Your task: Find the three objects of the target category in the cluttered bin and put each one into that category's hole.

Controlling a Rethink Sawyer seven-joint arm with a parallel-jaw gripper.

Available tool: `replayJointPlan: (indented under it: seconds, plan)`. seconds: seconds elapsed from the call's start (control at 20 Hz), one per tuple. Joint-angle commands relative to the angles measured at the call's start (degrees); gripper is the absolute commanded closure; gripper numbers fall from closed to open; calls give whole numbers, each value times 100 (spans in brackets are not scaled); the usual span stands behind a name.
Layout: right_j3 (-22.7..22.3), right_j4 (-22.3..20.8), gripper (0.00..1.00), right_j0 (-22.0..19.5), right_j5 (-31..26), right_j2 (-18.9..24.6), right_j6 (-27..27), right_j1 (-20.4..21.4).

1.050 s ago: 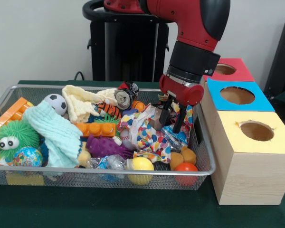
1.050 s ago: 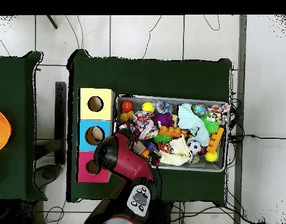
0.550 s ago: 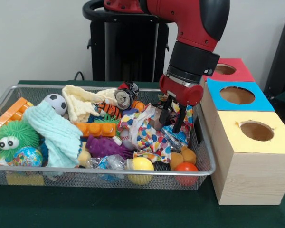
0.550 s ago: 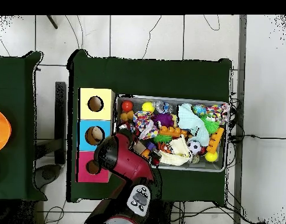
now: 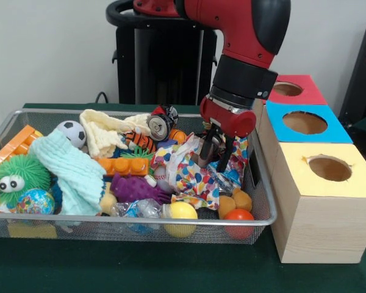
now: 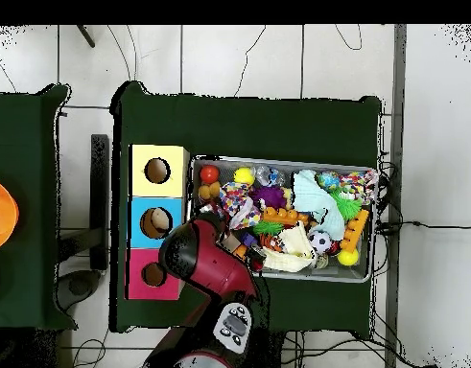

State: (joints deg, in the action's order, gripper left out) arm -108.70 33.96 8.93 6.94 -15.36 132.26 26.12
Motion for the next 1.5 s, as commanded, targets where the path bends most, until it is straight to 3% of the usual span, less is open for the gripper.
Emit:
replayJointPlan:
  seconds: [0.05,0.7,1.5]
  plan:
    - [-76,-63,0,-167,-227,442,859,-256]
    - [-174,-138,0,-309,-133,665,950,-262]
    - [-245,-536,0,-589,-11,1132,988,-184]
